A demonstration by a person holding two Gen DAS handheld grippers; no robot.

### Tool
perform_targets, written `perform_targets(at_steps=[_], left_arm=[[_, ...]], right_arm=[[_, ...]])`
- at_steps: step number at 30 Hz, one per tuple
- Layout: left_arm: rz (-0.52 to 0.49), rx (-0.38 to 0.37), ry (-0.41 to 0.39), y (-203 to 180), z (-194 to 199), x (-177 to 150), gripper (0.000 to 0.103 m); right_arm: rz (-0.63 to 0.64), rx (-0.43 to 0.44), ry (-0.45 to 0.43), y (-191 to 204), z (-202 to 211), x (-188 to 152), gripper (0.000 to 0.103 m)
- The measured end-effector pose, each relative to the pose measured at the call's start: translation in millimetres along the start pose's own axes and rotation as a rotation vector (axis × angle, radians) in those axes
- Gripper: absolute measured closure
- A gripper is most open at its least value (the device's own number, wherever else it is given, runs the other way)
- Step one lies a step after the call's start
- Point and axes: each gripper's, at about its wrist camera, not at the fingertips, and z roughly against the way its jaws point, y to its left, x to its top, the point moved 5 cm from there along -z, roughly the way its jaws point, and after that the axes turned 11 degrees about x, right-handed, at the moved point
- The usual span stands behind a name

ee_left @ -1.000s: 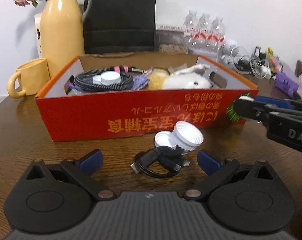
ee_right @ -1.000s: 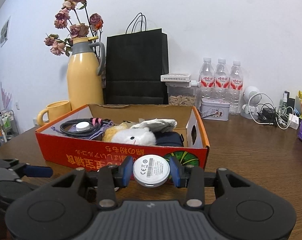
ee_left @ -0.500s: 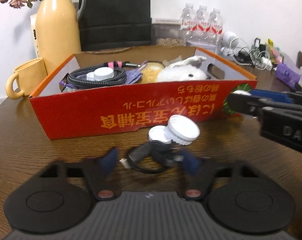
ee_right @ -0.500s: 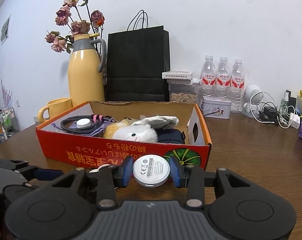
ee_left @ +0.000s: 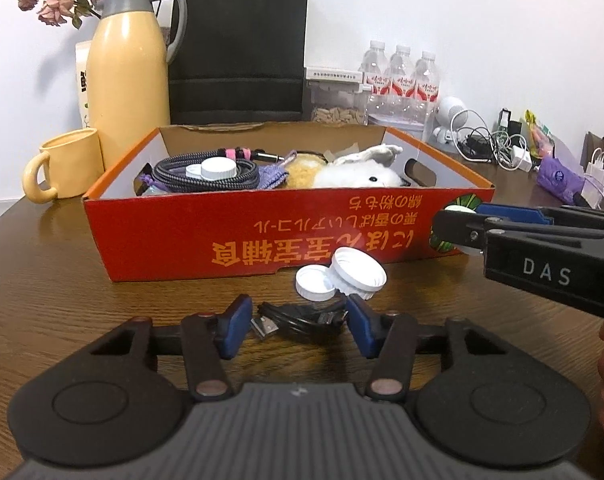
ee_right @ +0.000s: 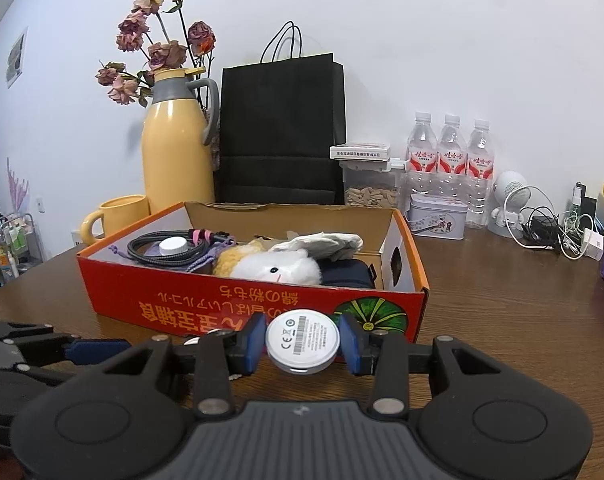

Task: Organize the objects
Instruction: 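Grasp the black cable with the left tool while the right tool holds the disc, then carry the white disc and black cable over the cardboard box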

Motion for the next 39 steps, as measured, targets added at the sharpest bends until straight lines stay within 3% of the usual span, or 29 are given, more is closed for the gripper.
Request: perform_targets(at_steps=[18, 29, 39], left_arm=[[0.089, -0.054, -0.133, 21.1, 35.8, 19.0, 0.052], [0.15, -0.07, -0.258, 37.2, 44.8, 79.3, 0.052], [0.205, -0.032, -0.314, 46.7, 15.7, 132.3, 0.052]], right_arm=[[0.038, 0.035, -0.059, 13.4, 9.0, 8.7, 0.064], [0.109, 0.047, -0.11, 26.4, -3.3, 51.8, 0.064], [0.109, 0.031, -0.146, 28.6, -50.7, 98.6, 0.064]])
